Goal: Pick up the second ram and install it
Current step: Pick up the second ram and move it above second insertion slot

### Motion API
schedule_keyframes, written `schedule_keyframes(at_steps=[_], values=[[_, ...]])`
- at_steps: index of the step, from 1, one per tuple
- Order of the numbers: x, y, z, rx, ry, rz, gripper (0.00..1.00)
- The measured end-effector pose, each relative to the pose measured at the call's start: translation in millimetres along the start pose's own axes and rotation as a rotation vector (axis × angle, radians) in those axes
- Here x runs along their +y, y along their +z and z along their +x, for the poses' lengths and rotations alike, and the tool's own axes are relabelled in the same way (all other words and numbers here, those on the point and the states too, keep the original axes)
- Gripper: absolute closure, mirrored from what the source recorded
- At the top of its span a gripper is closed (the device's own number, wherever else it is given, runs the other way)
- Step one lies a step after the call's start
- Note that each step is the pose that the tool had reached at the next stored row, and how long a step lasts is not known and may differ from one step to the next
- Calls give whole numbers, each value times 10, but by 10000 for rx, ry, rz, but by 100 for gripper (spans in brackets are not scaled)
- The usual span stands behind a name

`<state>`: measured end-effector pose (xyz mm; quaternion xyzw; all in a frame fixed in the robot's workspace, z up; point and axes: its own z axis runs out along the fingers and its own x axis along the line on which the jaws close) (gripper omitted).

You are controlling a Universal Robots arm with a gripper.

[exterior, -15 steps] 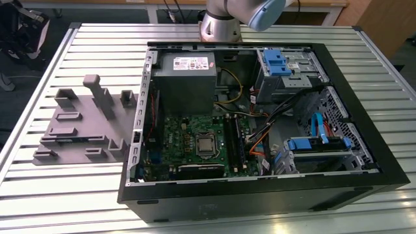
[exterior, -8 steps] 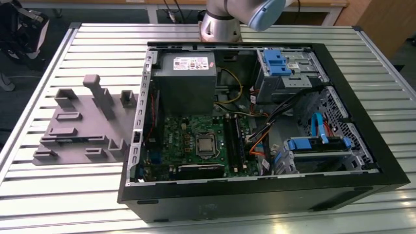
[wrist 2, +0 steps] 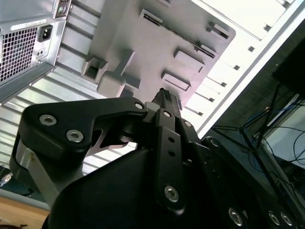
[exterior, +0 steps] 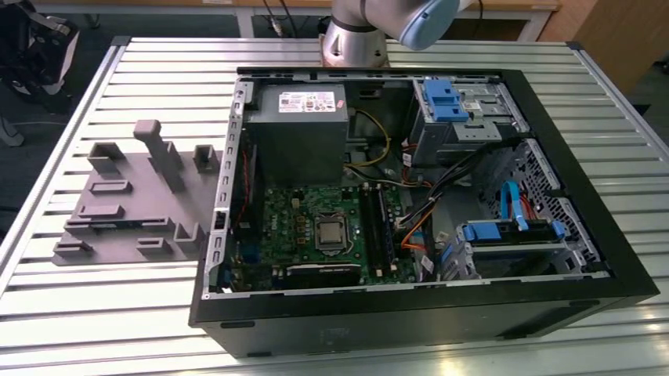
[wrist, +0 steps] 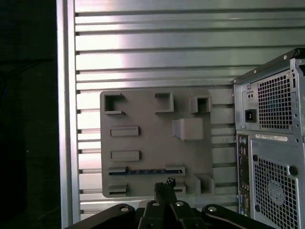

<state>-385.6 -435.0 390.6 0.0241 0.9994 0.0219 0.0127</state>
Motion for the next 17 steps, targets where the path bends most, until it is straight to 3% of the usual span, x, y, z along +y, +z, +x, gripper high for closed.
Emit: schedule_keyframes(at_steps=[17], values=[[-1,15,9,125,-2828,-70,89]])
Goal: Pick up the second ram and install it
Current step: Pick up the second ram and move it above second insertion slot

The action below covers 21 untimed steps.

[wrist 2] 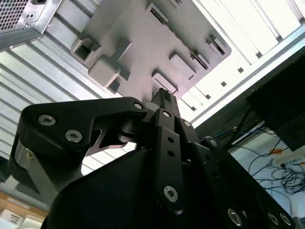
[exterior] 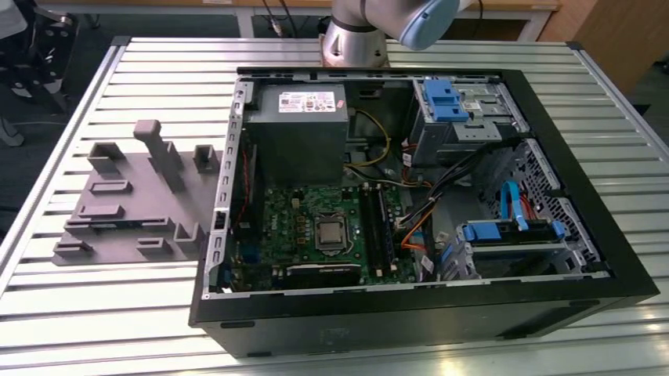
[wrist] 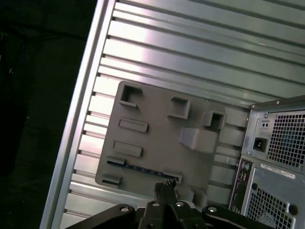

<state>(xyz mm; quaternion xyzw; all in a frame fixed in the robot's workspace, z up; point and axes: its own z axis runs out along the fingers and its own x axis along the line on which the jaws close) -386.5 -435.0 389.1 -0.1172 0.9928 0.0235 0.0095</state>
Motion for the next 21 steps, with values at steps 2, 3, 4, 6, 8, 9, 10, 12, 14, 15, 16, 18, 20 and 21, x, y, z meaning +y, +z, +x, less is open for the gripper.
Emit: schedule_keyframes(at_steps=[2,3,4,6,8,9,10,12,14,15,16,18,20,21], values=[[-1,5,0,16,-371,-10,89],[0,6,0,24,-549,-14,89],[0,8,1,32,-730,-18,89],[-1,11,1,49,-1088,-26,89],[0,11,3,64,-1424,-34,89],[-1,13,4,65,-1508,-36,89],[-1,13,5,65,-1526,-37,89],[0,12,5,67,-1526,-37,89],[0,12,5,67,-1527,-37,89],[0,12,5,67,-1527,-37,89],[0,12,5,68,-1546,-37,89],[0,12,6,81,-1803,-44,89],[0,14,6,95,-2163,-52,89],[0,15,5,104,-2359,-56,89]])
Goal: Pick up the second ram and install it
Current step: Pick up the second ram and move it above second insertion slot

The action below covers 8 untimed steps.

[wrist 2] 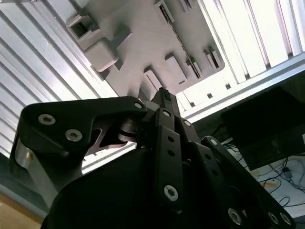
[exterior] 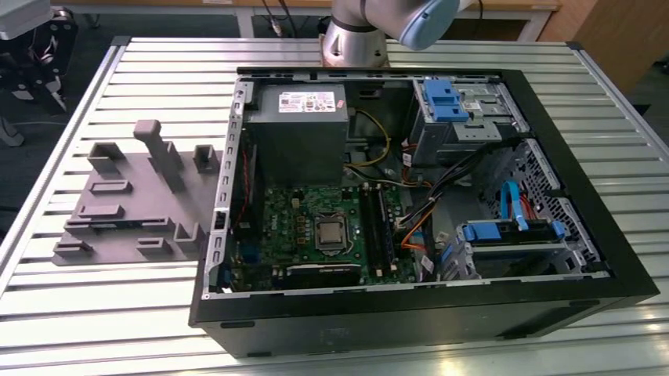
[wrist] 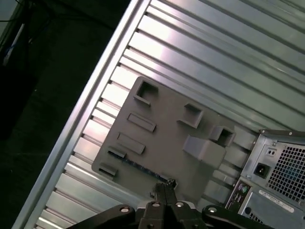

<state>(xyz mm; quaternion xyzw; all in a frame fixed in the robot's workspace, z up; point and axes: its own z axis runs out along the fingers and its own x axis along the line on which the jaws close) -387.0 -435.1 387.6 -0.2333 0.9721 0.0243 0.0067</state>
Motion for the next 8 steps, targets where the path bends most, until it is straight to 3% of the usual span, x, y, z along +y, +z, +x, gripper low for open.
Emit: schedule_keyframes(at_steps=[8], values=[[0,11,1,74,-1438,-19,89]])
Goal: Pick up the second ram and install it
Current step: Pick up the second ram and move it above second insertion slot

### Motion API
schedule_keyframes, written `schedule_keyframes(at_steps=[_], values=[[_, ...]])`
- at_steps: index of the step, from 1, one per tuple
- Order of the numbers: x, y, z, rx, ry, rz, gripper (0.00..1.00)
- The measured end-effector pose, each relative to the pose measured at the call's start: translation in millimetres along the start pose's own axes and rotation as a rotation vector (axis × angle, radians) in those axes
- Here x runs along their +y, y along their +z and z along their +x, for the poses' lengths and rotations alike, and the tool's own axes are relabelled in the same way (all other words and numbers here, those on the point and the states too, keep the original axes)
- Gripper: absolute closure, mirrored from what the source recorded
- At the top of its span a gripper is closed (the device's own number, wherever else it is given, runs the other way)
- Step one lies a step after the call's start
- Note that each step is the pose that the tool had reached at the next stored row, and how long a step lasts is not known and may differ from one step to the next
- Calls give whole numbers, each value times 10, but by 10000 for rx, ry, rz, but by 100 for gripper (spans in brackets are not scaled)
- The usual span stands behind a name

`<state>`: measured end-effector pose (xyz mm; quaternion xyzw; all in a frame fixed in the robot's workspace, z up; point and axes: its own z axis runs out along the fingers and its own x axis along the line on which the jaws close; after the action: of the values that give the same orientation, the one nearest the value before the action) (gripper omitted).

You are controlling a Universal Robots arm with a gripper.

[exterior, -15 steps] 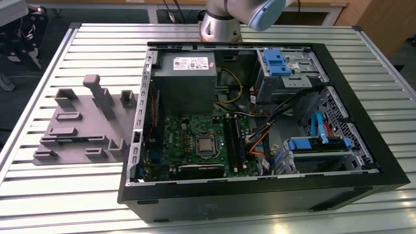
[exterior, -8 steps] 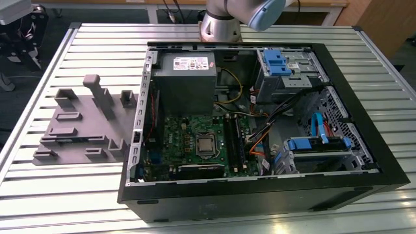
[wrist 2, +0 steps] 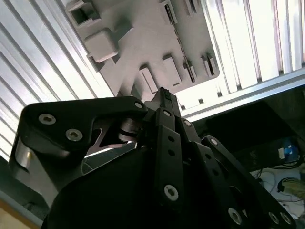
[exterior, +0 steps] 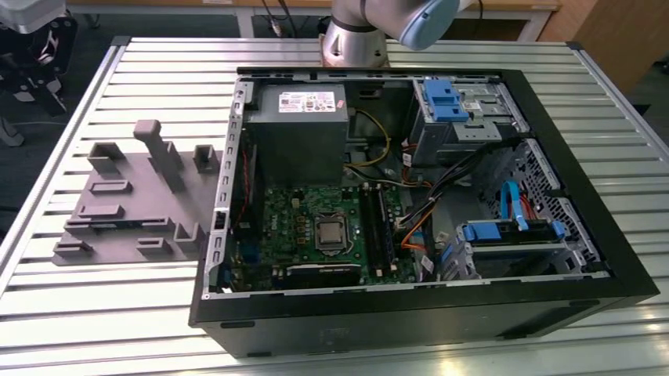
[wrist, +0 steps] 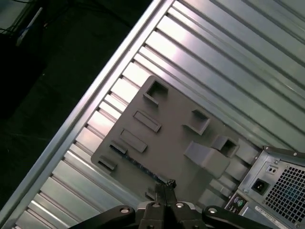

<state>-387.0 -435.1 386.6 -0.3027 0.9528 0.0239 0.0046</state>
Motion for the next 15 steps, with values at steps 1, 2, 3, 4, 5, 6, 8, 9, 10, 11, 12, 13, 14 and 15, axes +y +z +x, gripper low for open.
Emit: schedule_keyframes(at_steps=[1,2,3,4,5,6,8,9,10,11,12,13,14,15], values=[[0,1,0,9,-195,-4,89],[0,2,0,16,-376,-8,89],[0,3,0,24,-555,-12,89],[0,4,0,32,-734,-17,89],[0,6,0,39,-914,-20,89],[0,7,0,47,-1093,-25,89],[0,9,1,63,-1468,-33,89],[0,9,1,71,-1646,-38,89],[0,10,1,78,-1823,-42,89],[0,11,1,86,-1998,-46,89],[0,12,1,93,-2172,-50,89],[0,12,2,100,-2348,-54,89],[0,13,2,107,-2526,-58,89],[0,14,2,116,-2714,-62,89]])
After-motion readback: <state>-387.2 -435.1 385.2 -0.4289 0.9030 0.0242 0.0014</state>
